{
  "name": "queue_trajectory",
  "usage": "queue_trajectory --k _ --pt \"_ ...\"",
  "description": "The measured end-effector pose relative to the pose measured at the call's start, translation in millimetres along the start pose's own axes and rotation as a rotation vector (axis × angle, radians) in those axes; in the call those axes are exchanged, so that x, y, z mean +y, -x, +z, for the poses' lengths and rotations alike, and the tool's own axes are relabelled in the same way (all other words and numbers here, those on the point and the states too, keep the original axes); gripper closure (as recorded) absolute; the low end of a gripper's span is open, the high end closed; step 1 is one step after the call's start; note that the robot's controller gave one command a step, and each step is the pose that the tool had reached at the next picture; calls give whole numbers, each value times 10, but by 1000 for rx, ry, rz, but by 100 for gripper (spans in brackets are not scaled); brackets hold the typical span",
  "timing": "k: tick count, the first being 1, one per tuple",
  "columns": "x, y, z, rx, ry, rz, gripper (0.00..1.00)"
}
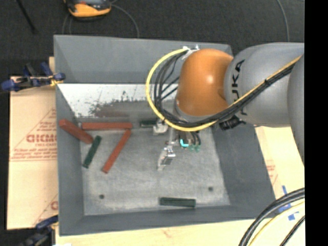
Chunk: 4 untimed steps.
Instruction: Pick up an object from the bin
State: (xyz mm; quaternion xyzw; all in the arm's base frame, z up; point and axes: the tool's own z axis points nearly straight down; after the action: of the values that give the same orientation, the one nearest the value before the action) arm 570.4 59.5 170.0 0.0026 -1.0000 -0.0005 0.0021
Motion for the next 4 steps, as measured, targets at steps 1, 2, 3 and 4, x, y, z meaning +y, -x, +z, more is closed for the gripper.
queue_trajectory --k 1,2,3,4 --pt "-2 11 -36 -6 0 1 0" --pt "756 62 640 -7 1 96 100" --pt "757 62 640 -7 1 97 0" --pt "757 62 640 -7 2 97 0"
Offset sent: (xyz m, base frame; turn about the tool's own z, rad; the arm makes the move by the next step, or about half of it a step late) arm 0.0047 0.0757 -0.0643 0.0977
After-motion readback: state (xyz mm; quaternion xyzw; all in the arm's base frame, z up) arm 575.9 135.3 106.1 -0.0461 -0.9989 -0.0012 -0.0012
